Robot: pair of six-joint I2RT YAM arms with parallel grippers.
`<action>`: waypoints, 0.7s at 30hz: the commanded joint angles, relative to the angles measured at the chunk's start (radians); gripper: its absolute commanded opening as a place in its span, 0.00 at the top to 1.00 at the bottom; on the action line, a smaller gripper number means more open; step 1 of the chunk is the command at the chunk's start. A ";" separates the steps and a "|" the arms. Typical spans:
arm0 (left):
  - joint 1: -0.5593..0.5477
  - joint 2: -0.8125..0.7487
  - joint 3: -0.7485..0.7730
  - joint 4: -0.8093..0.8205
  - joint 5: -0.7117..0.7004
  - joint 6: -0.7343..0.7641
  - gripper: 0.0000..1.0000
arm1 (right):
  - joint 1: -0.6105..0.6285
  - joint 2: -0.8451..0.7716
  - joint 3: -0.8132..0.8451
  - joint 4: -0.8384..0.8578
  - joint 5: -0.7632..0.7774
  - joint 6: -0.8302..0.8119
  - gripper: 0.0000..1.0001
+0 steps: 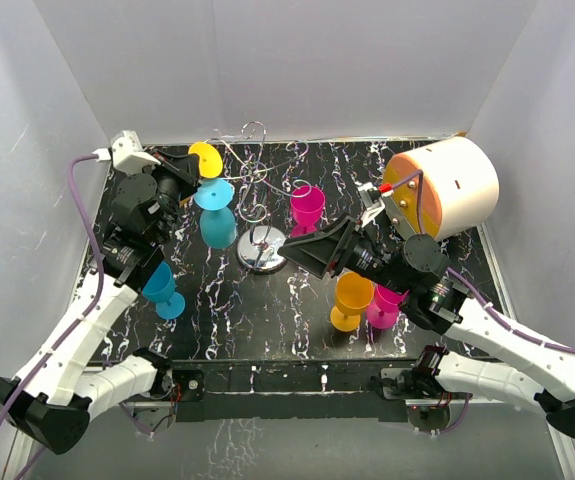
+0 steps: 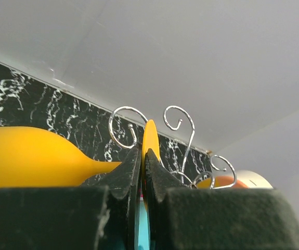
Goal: Place the wine glass upside down on the wine glass rack
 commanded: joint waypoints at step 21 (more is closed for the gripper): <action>0.135 0.143 0.085 0.109 0.341 -0.130 1.00 | 0.000 -0.022 0.013 0.022 0.017 -0.015 0.23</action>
